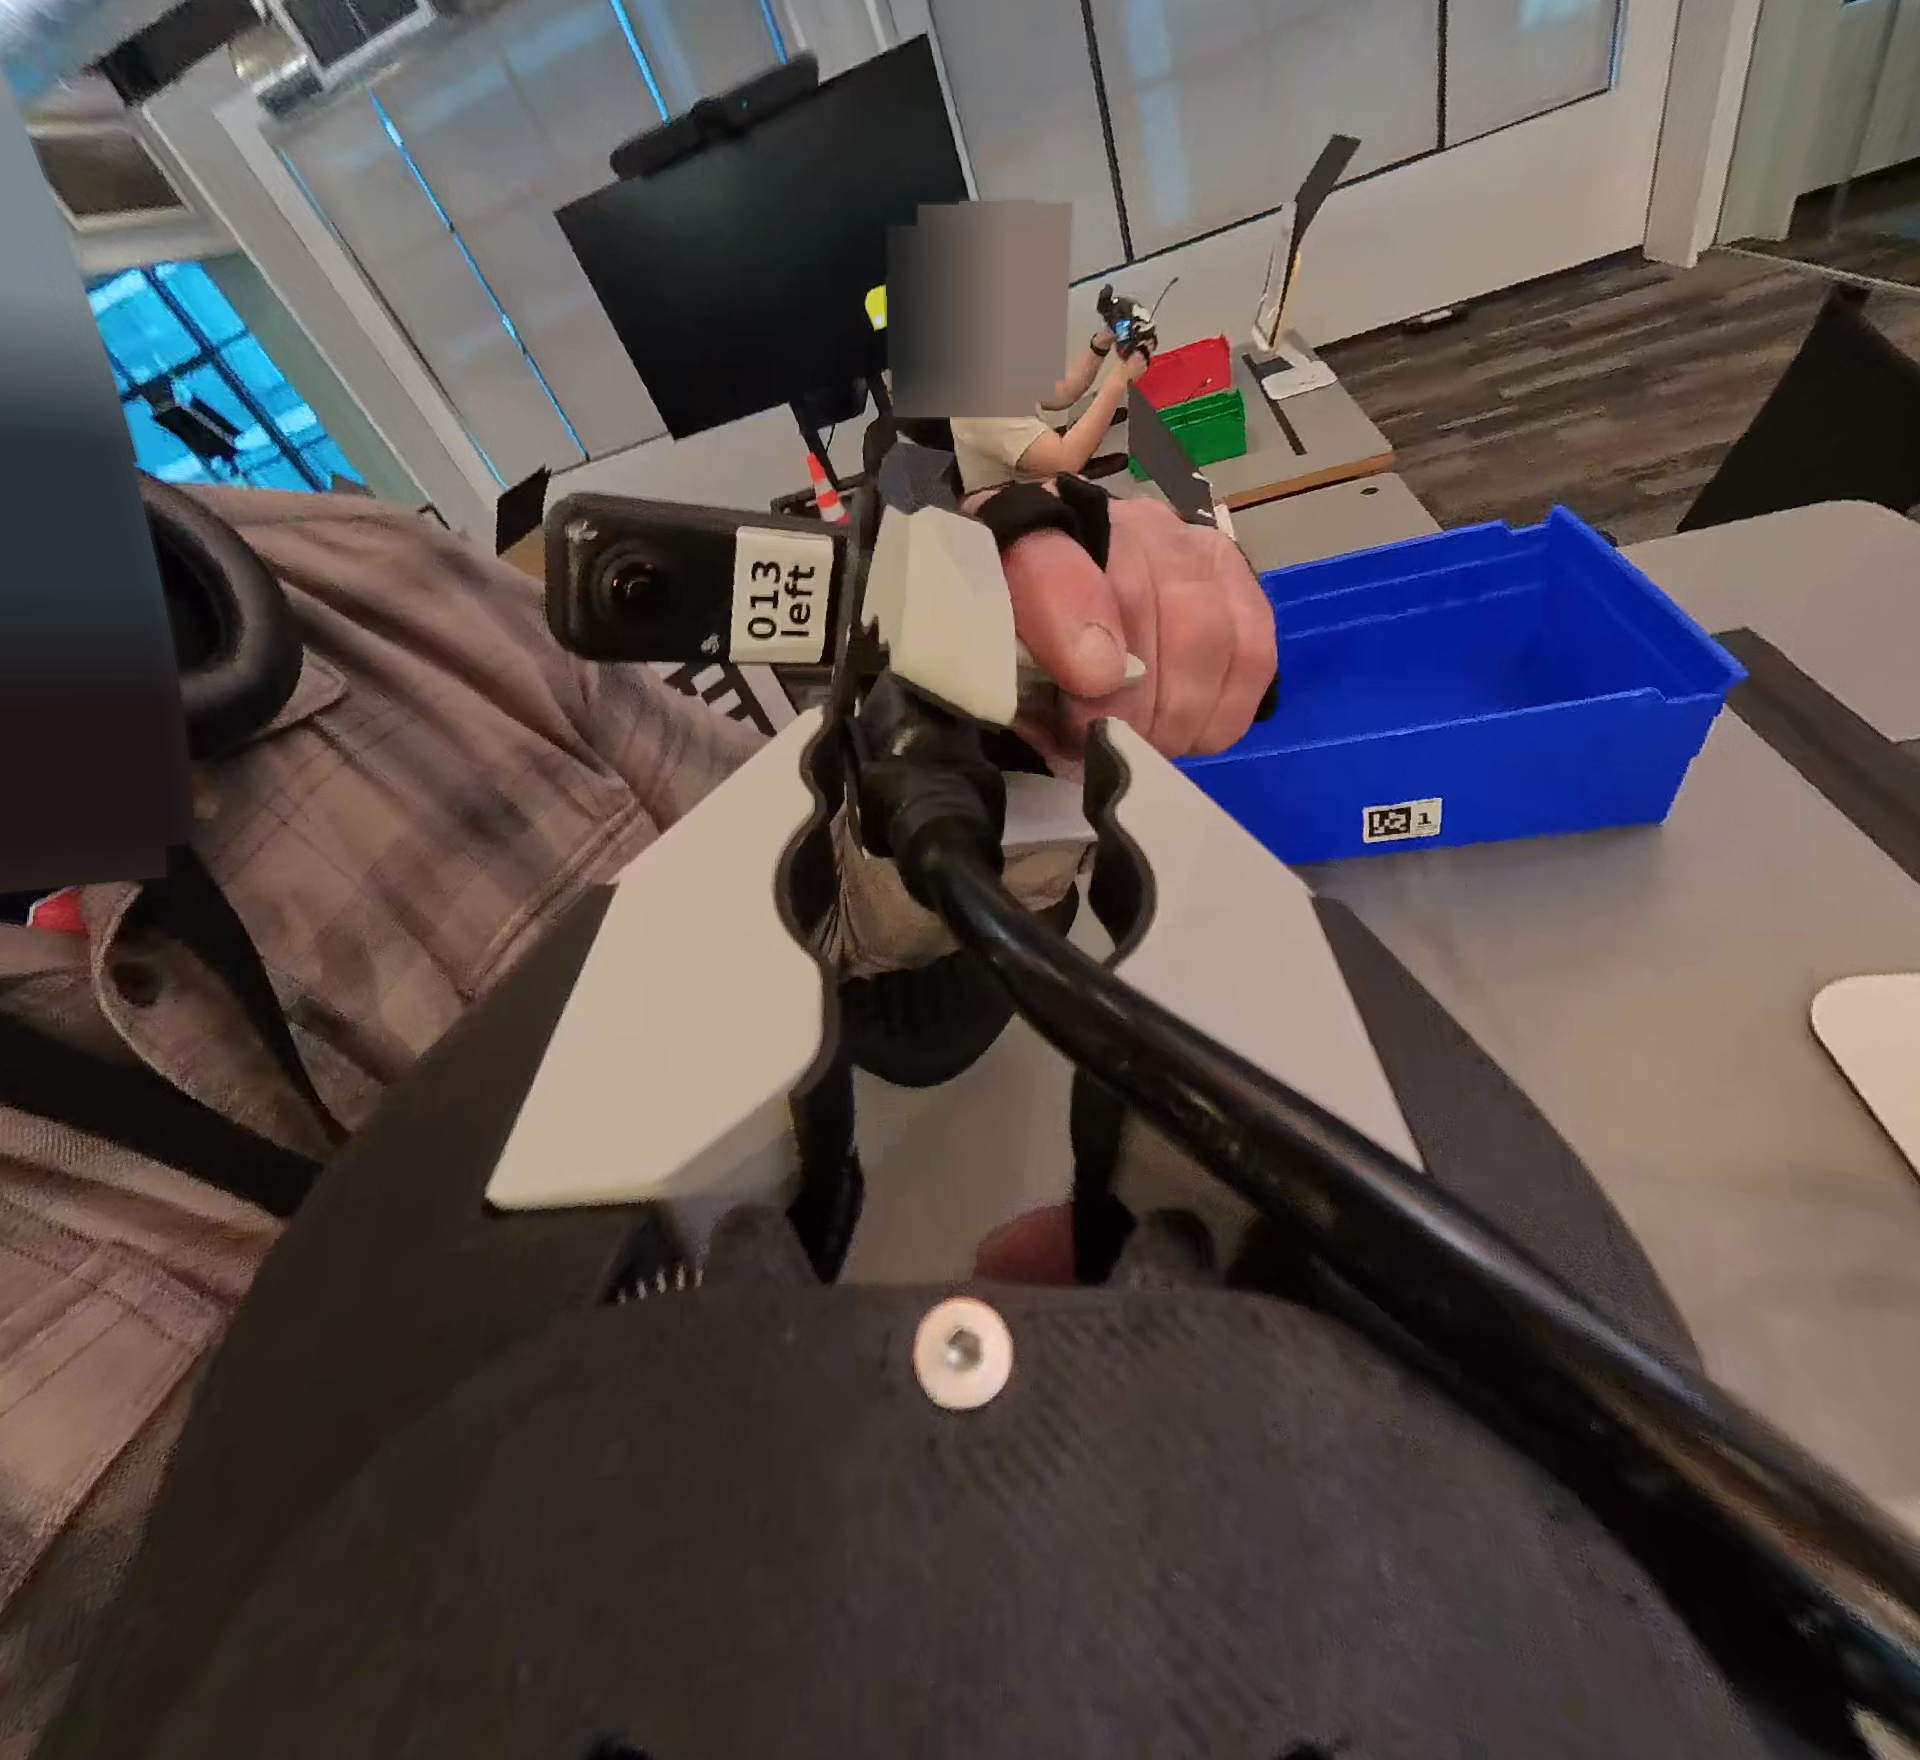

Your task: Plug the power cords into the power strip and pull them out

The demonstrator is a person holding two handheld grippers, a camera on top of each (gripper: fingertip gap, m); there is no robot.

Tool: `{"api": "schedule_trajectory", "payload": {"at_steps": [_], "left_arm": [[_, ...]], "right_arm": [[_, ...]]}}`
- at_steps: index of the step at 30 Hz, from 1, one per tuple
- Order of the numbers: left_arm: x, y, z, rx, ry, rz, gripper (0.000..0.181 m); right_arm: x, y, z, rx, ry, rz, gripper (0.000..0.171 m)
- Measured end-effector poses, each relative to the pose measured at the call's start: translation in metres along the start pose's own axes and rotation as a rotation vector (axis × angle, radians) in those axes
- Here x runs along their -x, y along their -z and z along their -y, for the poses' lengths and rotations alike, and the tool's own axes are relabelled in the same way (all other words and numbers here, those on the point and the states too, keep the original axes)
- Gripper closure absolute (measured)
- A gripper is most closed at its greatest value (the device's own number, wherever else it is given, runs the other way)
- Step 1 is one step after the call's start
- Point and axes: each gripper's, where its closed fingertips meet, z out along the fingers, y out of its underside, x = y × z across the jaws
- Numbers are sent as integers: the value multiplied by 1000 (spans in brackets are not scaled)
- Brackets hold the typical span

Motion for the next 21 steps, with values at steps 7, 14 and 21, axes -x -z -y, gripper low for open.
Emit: {"api": "schedule_trajectory", "payload": {"at_steps": [7, 14, 21], "left_arm": [[-11, 2, 3, -6, 50, -89, 158], [-11, 4, 2, -19, 58, -101, 159], [-11, -1, -2, -54, 56, -78, 157]], "right_arm": [[12, 3, -15, 189, 1, 133, 142], [14, 1, -16, 204, 34, 120, 149], [8, 6, -17, 193, 51, 71, 149]]}}
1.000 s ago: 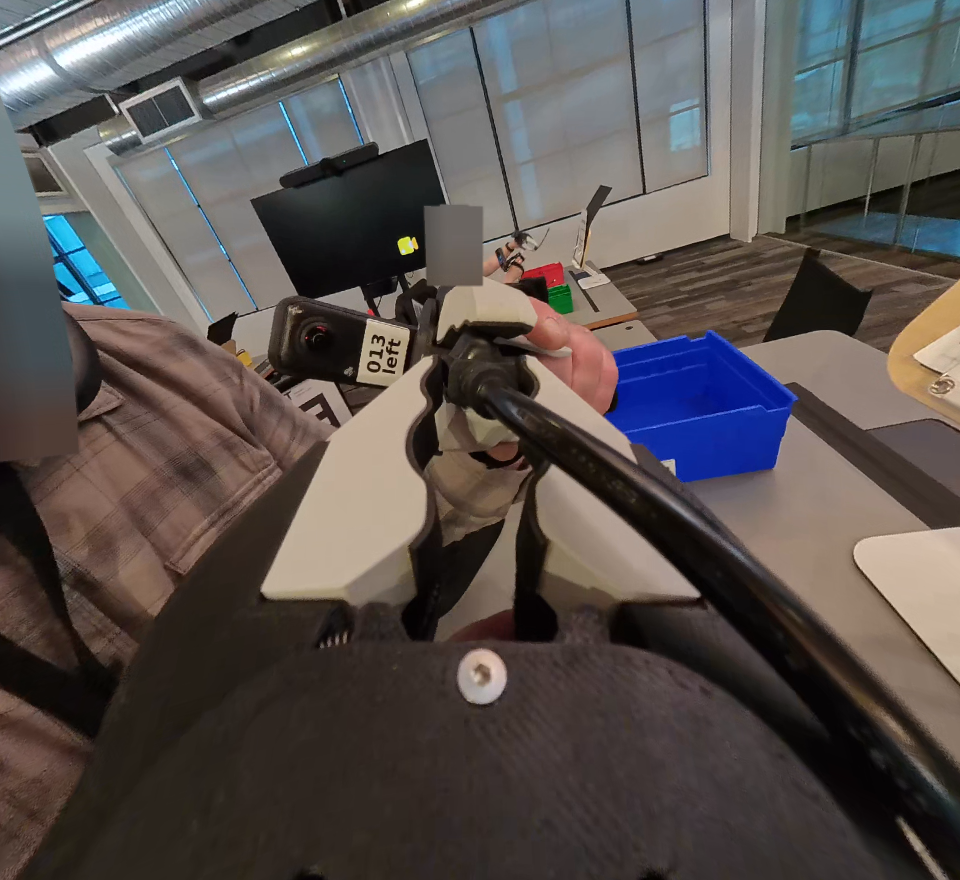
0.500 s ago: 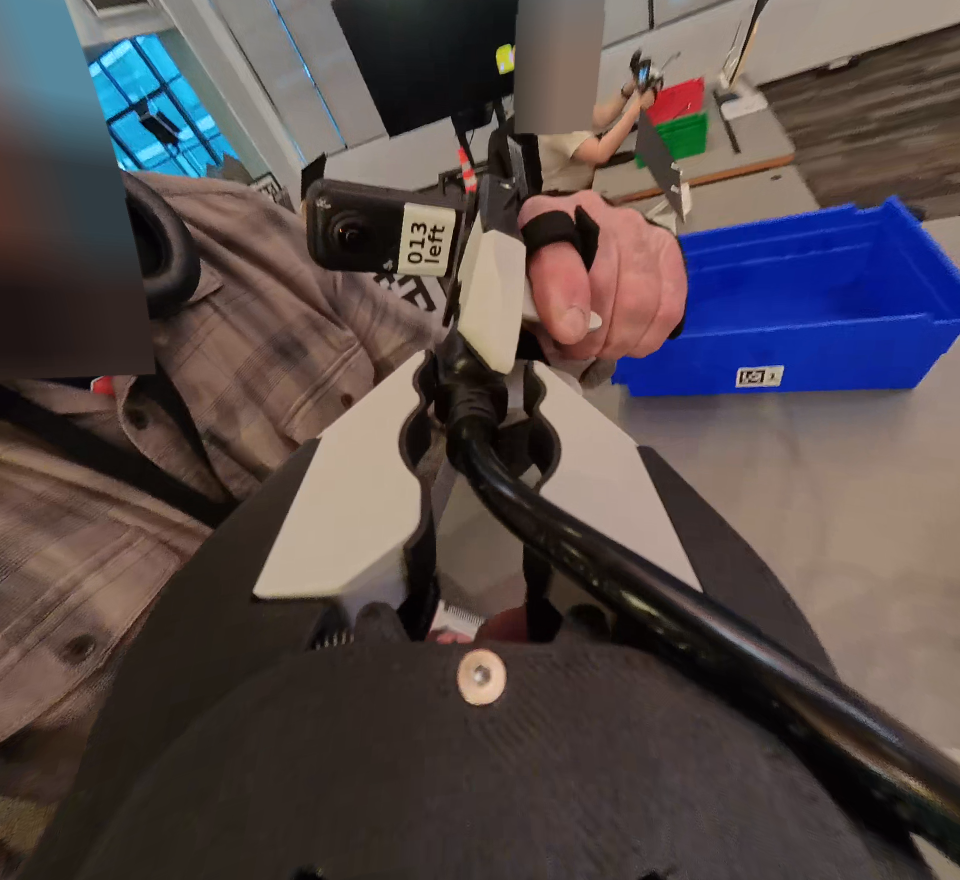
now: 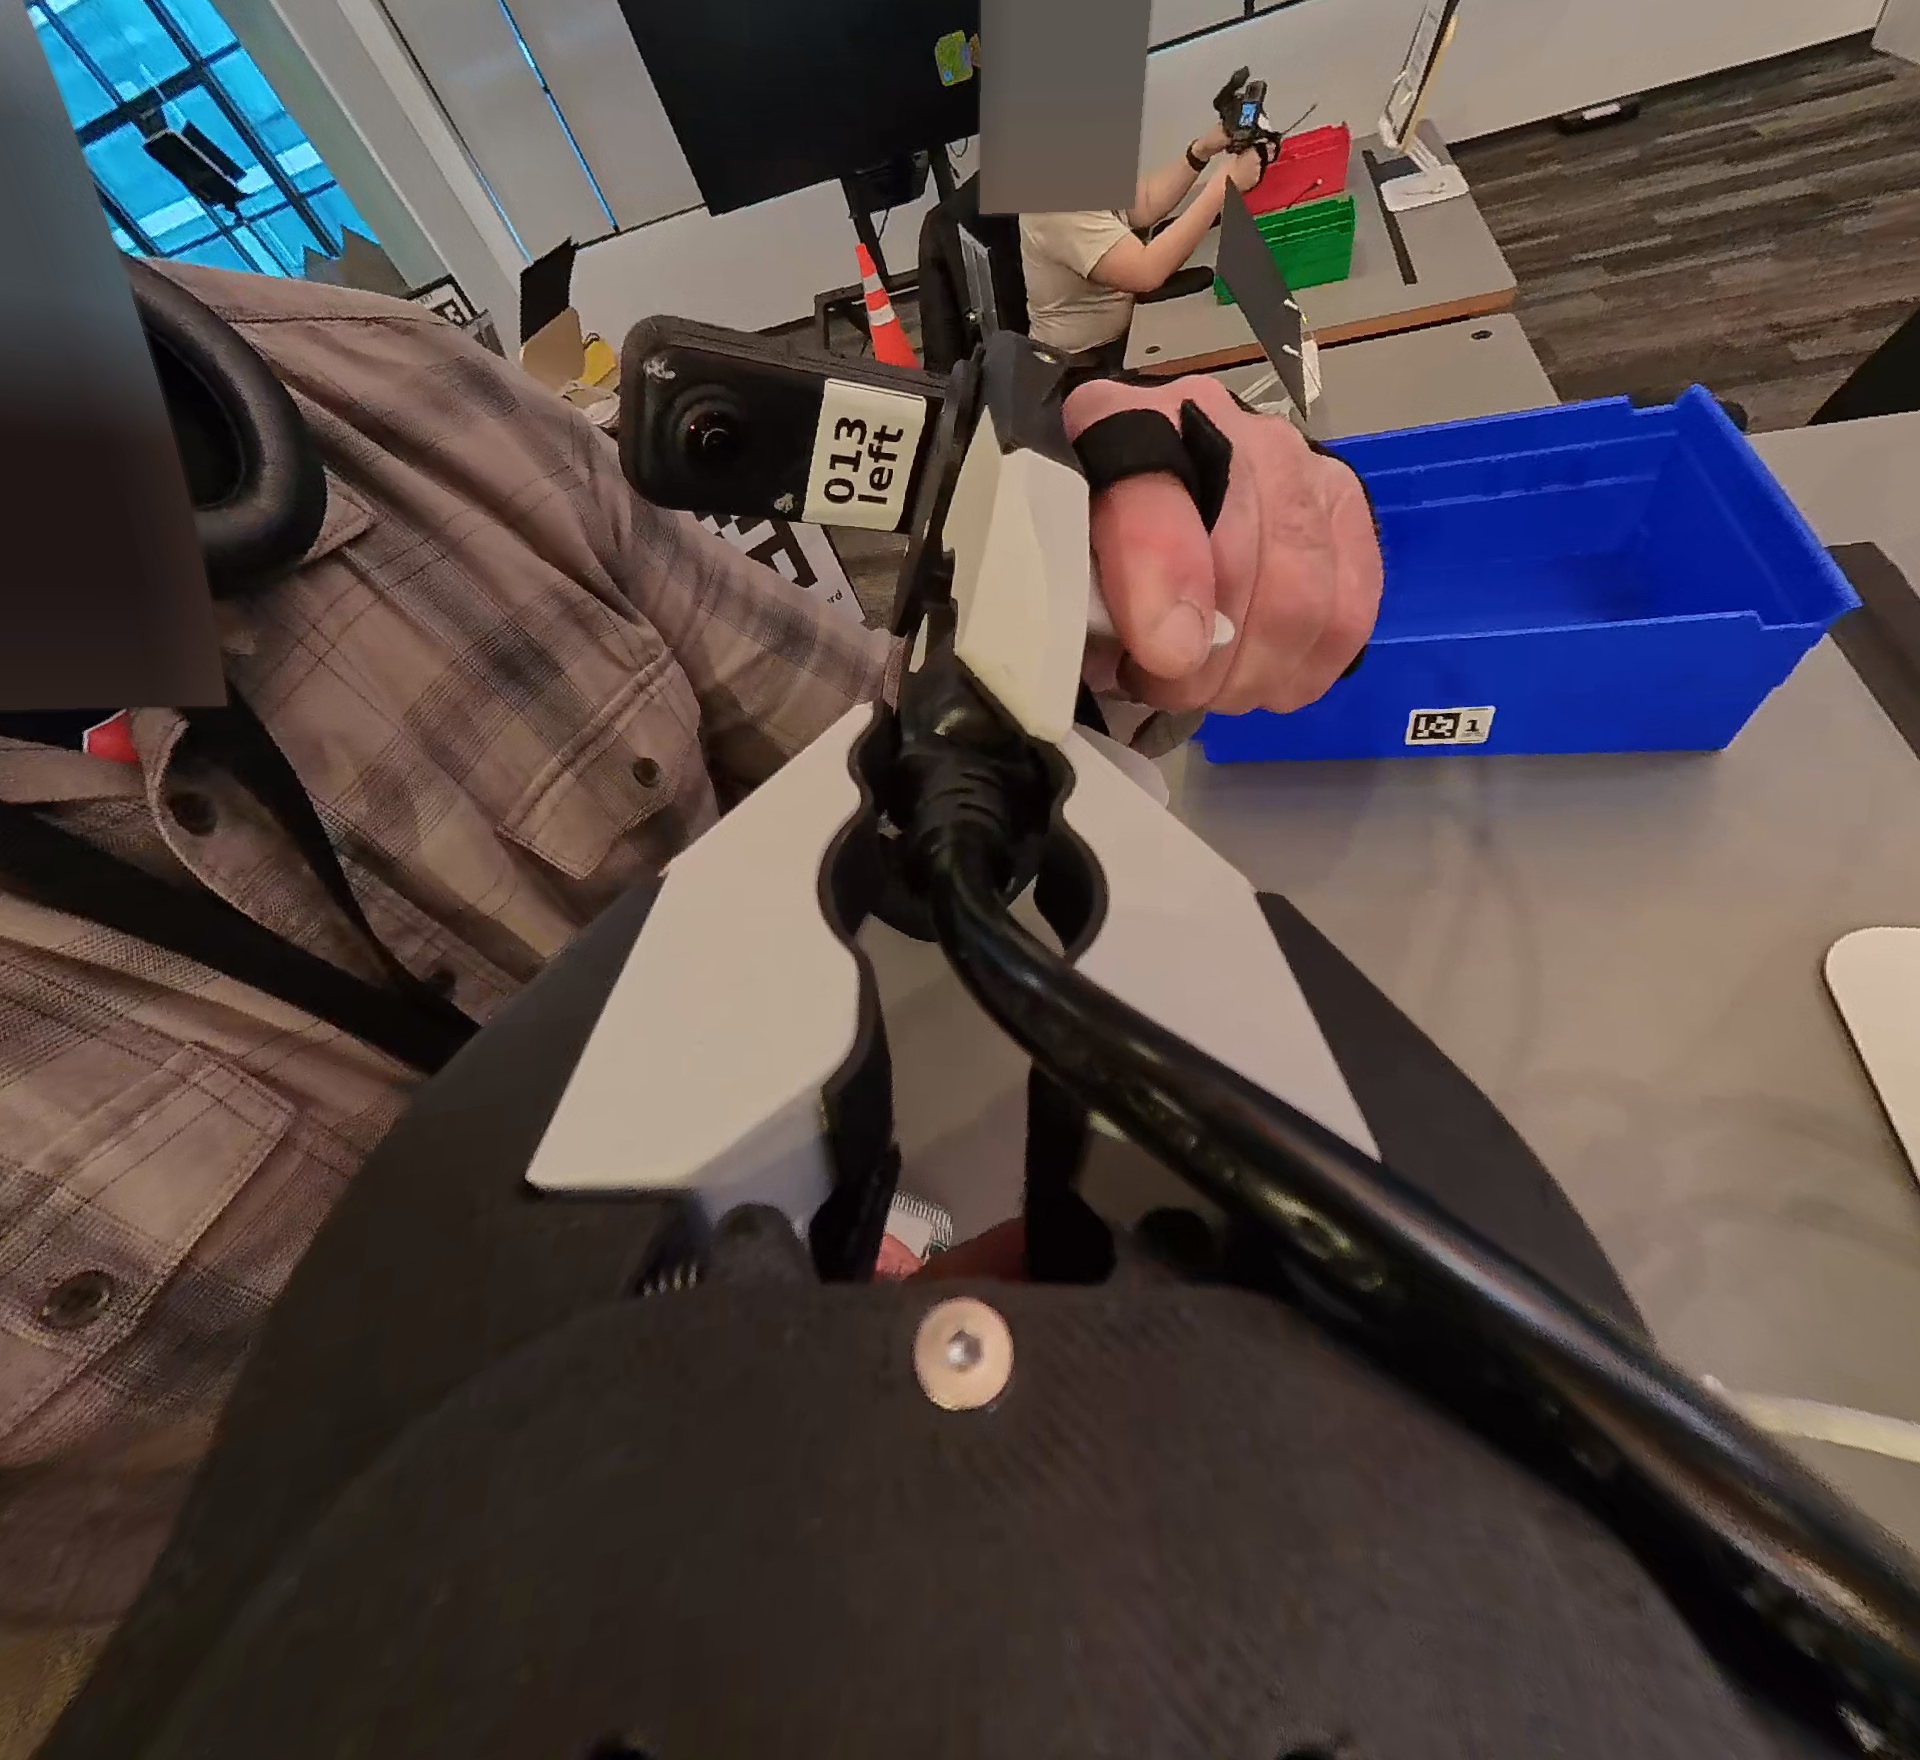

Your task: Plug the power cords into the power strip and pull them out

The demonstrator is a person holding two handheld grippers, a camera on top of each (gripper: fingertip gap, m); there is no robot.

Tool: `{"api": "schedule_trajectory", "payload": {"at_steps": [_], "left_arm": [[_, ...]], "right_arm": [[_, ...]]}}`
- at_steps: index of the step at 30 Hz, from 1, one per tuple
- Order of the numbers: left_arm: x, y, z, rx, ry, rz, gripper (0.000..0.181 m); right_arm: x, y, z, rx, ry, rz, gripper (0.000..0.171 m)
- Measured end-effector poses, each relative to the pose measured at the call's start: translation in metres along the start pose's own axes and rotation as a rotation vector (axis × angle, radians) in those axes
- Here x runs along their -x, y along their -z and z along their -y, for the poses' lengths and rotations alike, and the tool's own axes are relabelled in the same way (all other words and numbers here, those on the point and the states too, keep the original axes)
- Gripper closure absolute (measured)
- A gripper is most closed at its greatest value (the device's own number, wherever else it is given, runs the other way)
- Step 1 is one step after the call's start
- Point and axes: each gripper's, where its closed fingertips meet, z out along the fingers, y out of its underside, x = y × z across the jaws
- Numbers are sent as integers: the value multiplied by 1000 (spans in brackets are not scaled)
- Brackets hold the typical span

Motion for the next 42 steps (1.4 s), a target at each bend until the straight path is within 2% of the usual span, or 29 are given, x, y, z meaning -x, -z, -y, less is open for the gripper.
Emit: {"api": "schedule_trajectory", "payload": {"at_steps": [8, 15, 17, 23, 30, 37, 42], "left_arm": [[3, -3, -5, 12, 33, 14, 154], [2, -3, -4, 9, 31, 19, 156], [1, -3, -3, 7, 28, 13, 157], [-4, -3, -1, -12, 46, -15, 158], [-9, -3, -2, -14, 25, -31, 160], [-12, -5, -6, 15, -36, -21, 157], [-7, -2, -14, 36, 11, -22, 152]], "right_arm": [[-4, 9, 3, 19, 36, -72, 149], [-2, 9, 2, -10, -36, -29, 148], [-1, 9, 2, -29, -70, -1, 140], [1, 9, 1, -39, -71, 18, 148], [3, 8, -4, -7, -86, 40, 148], [0, 12, -10, 1, -39, -17, 148], [-3, 21, -8, 16, 8, -87, 149]]}}
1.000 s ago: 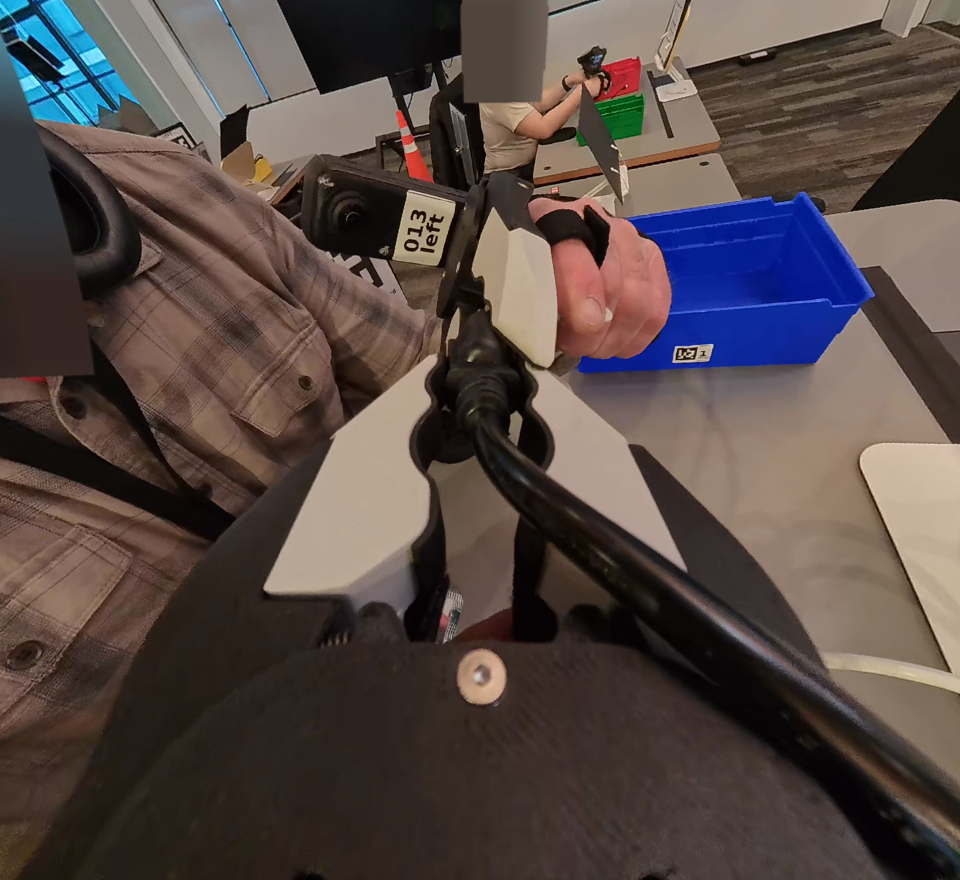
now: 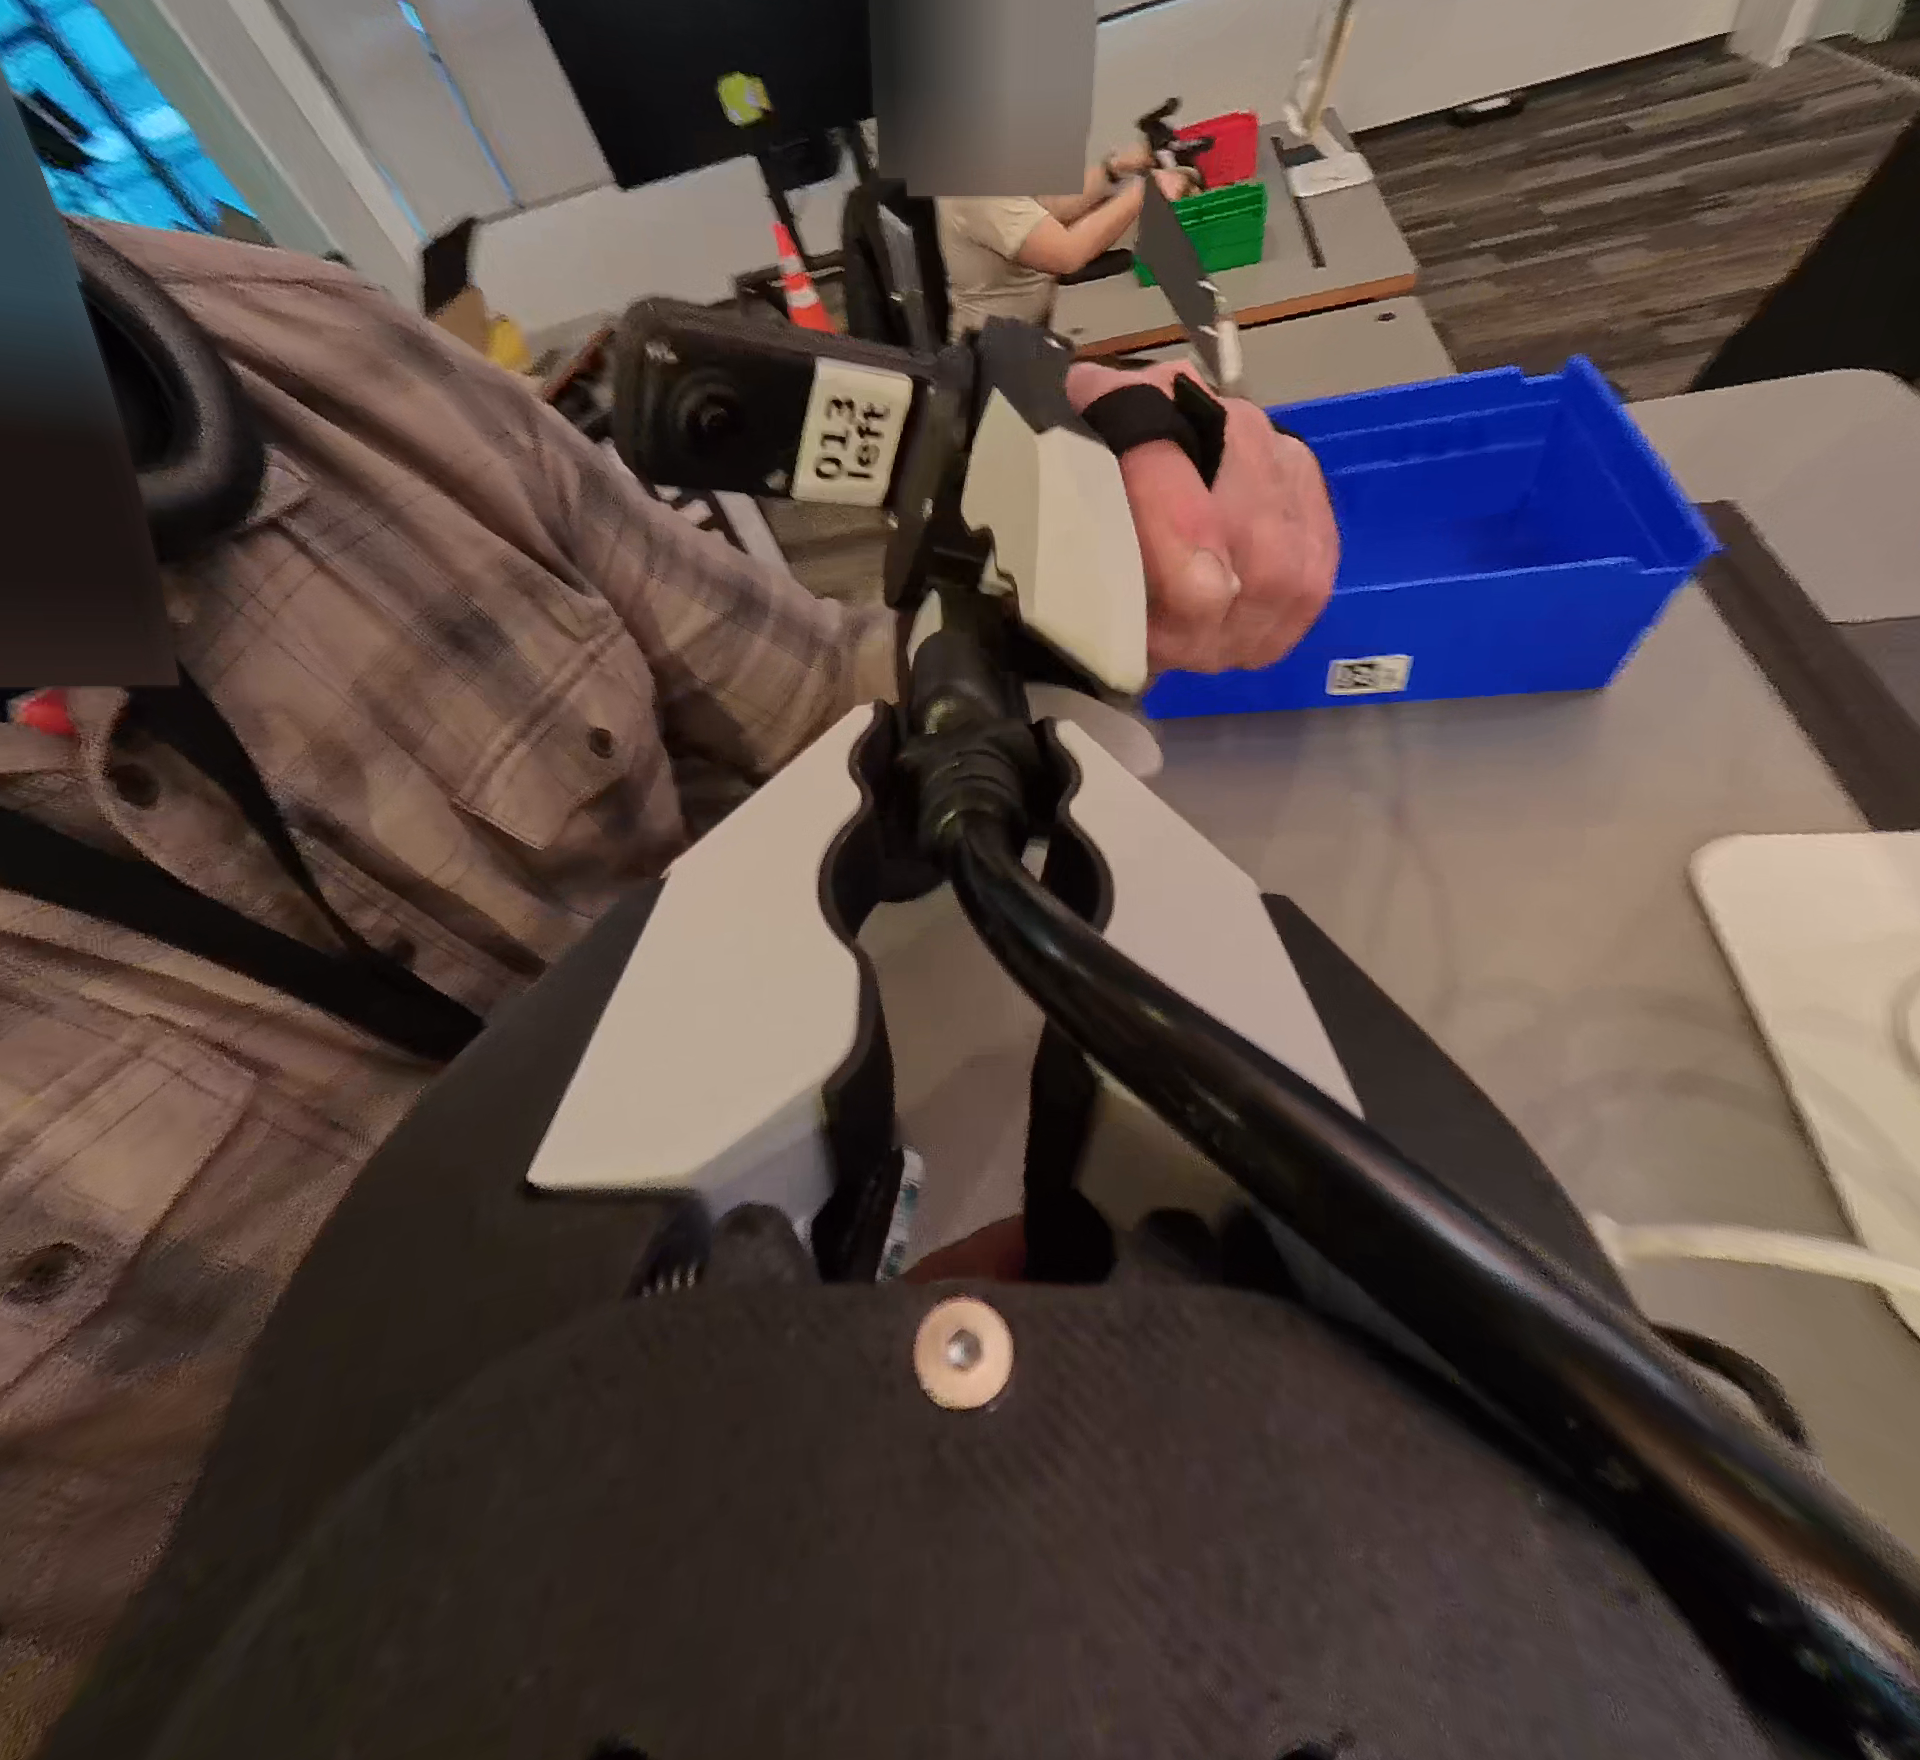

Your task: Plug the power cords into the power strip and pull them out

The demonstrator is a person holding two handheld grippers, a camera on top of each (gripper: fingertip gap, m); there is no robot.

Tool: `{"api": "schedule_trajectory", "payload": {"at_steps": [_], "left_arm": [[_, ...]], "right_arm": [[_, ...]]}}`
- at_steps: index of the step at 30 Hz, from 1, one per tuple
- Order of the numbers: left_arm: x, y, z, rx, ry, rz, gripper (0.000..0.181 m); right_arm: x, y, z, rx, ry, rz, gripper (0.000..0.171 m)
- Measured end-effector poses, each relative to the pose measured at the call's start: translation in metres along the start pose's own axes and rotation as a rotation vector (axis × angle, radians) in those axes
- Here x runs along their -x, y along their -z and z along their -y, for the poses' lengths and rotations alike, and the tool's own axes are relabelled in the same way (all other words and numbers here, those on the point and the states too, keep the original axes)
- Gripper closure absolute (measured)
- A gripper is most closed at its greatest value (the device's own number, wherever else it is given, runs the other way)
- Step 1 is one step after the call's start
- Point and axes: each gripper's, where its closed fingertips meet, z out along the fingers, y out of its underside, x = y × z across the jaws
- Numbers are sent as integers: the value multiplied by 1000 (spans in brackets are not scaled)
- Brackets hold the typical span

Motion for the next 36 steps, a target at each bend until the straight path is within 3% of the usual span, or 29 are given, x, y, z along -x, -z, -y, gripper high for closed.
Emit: {"api": "schedule_trajectory", "payload": {"at_steps": [14, 24, 29, 33, 36], "left_arm": [[5, 2, -58, 131, 217, -43, 129], [-56, -21, -138, 320, 490, -255, 113], [-76, -26, -163, 392, 530, -289, 112], [-65, -31, -129, 236, 620, -286, 115], [-51, -33, -79, 13, 831, -335, 115]], "right_arm": [[-31, 48, -14, 193, 139, -319, 147], [-57, 79, -42, 318, 124, -452, 148], [-64, 86, -54, 344, 105, -482, 150], [-65, 81, -57, 359, 146, -509, 148], [-63, 69, -57, 391, 292, -546, 148]]}}
